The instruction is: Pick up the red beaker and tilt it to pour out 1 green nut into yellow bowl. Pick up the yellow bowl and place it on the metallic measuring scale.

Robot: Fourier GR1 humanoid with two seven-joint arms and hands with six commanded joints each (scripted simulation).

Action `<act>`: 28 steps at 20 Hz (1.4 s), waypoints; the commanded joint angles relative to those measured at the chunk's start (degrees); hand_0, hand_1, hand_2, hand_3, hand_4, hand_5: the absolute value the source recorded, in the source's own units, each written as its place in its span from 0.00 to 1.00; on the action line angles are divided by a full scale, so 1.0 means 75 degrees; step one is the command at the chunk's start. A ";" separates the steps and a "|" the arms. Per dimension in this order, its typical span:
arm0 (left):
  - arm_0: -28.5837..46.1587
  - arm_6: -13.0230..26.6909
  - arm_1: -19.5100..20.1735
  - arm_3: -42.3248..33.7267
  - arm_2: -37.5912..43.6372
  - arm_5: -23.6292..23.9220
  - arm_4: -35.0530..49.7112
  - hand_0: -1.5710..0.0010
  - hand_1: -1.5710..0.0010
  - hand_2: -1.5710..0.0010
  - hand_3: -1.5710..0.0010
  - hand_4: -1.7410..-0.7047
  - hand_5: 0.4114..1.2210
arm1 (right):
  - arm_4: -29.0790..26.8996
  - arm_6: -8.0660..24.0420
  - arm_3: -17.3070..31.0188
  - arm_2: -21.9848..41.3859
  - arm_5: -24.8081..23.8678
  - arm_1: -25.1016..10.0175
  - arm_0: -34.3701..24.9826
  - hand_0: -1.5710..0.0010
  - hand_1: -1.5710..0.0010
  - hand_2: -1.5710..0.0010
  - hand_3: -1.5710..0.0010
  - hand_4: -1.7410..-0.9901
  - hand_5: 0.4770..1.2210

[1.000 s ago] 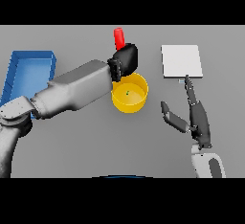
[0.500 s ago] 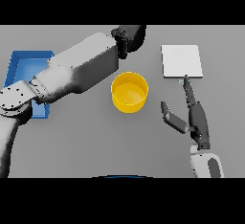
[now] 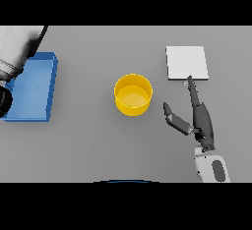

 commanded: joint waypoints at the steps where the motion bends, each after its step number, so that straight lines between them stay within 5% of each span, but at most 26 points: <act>1: -0.0001 0.0157 0.0118 0.0206 0.0459 0.0076 0.0514 0.00 0.00 0.00 0.10 0.00 1.00 | 0.0079 -0.0050 -0.0004 0.0050 -0.0033 0.0015 -0.0014 1.00 1.00 1.00 1.00 0.80 0.21; 7: 0.0892 0.0552 0.1217 0.1287 0.2245 0.1059 0.3108 0.00 0.00 0.00 0.05 0.00 1.00 | -0.0733 -0.0240 -0.0016 -0.0152 0.0440 -0.0004 -0.0122 1.00 1.00 1.00 1.00 0.88 0.21; 14: 0.2450 0.1792 0.1691 0.1482 0.3258 0.2171 0.5169 0.00 0.00 0.00 0.01 0.00 1.00 | -0.0769 -0.0185 0.0094 -0.0086 0.0630 -0.0082 -0.0199 1.00 1.00 1.00 1.00 0.77 0.26; 17: 0.3130 0.2066 0.1808 0.1172 0.3483 0.2333 0.5831 0.00 0.00 0.00 0.07 0.00 1.00 | -0.0560 -0.0342 0.0063 0.0027 0.0586 -0.0112 -0.0098 1.00 1.00 1.00 1.00 0.74 0.29; 22: 0.4764 0.2321 0.1916 -0.0378 0.3680 0.3047 0.6949 0.00 0.00 0.00 0.12 0.00 1.00 | -0.0554 -0.0324 0.0137 -0.0034 0.0560 -0.0170 -0.0185 1.00 1.00 1.00 1.00 0.72 0.31; 28: 0.7000 0.3645 0.2355 -0.3537 0.3272 0.4277 0.7786 0.00 0.00 0.00 0.12 0.00 1.00 | -0.0506 -0.0425 0.0209 0.0010 0.0491 -0.0068 -0.0142 1.00 1.00 1.00 1.00 0.73 0.29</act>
